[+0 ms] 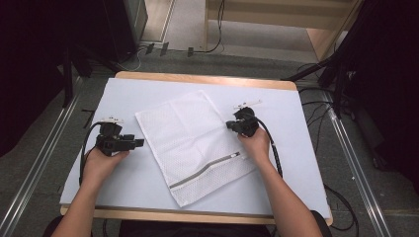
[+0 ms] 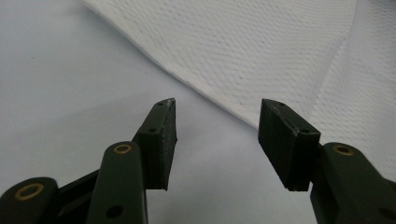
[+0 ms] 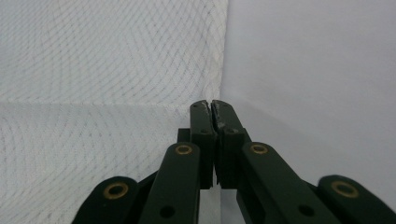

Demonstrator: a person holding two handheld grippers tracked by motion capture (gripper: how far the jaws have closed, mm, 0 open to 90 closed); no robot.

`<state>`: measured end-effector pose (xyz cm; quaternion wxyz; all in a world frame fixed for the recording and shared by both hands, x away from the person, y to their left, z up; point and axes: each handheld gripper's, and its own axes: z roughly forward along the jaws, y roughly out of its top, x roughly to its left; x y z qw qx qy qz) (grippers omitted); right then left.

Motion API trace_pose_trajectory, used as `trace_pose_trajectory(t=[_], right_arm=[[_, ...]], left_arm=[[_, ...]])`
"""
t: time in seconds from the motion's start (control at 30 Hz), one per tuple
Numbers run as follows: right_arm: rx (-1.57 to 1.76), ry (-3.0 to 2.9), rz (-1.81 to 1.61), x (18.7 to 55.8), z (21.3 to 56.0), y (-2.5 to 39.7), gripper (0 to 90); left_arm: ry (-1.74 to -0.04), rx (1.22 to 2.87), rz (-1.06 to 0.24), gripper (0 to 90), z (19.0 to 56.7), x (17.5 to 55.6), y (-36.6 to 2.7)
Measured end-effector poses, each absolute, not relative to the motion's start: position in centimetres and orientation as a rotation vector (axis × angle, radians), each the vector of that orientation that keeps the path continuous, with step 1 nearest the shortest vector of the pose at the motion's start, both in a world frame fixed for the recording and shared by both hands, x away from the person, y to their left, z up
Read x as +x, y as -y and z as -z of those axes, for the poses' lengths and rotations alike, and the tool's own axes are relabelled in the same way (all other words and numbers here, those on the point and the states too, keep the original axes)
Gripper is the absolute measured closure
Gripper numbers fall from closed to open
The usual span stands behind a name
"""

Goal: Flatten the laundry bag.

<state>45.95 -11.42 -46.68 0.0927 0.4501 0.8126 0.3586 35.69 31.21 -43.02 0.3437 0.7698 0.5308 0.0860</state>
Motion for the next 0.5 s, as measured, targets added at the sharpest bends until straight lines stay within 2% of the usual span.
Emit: trace_pose_trajectory(t=[0.5], right_arm=[[1.453,-2.321,-1.055,45.2,46.8,14.9,89.5]], left_arm=[[-1.293,2.065,-0.187,47.6,43.1,37.5,-28.6]])
